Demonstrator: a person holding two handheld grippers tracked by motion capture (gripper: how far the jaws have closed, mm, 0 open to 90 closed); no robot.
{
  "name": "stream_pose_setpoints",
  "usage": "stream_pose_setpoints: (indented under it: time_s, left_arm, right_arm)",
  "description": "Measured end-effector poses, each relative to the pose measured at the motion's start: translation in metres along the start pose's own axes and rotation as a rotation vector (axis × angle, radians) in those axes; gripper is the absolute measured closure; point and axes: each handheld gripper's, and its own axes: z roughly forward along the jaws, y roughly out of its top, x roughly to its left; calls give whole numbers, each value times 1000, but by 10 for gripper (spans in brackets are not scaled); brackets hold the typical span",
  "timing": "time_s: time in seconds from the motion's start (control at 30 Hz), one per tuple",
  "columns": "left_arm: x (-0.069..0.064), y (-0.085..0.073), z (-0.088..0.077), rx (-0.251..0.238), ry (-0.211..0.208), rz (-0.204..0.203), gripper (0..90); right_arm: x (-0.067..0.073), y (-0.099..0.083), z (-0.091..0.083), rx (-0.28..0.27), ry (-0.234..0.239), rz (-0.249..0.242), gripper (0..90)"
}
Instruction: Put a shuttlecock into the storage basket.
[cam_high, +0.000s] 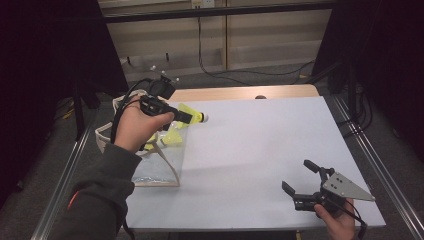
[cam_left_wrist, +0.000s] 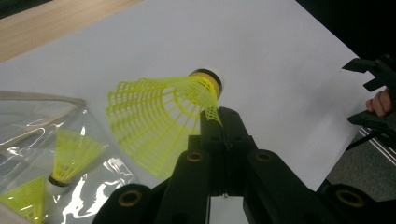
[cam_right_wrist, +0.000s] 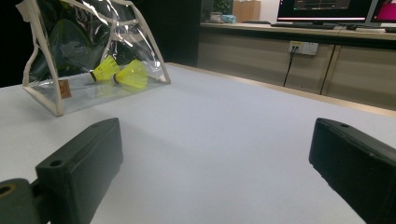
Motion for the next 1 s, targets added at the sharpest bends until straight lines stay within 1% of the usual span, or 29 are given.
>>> stream_pose_setpoints:
  time_s: [0.1,0.27,0.43,0.53,0.7,0.73,0.93,1.0]
  left_arm:
    - [2,-1,-3,-6,8,-9,899]
    - [4,-2,-6,-5,7,-12,900]
    - [6,-2,-8,-6,17,-9,899]
    - [8,-2,-10,-5,16,-7,899]
    - [8,-3,-13,-9,20,-11,899]
    - [8,-3,-14,-7,16,-14,899]
    - [9,-3,-19,-11,24,-16,899]
    - [10,-3,-21,-3,26,-8,899]
  right_arm:
    - [0,0,0,5,1,-2,26]
    - [0,0,0,4,0,-1,26]
    - [0,0,0,2,0,1,26]
    - [0,0,0,0,2,0,26]
    - [0,0,0,3,-1,0,26]
    - [0,0,0,4,1,1,26]
    - [0,0,0,2,0,-1,26]
    - [0,0,0,4,0,0,26]
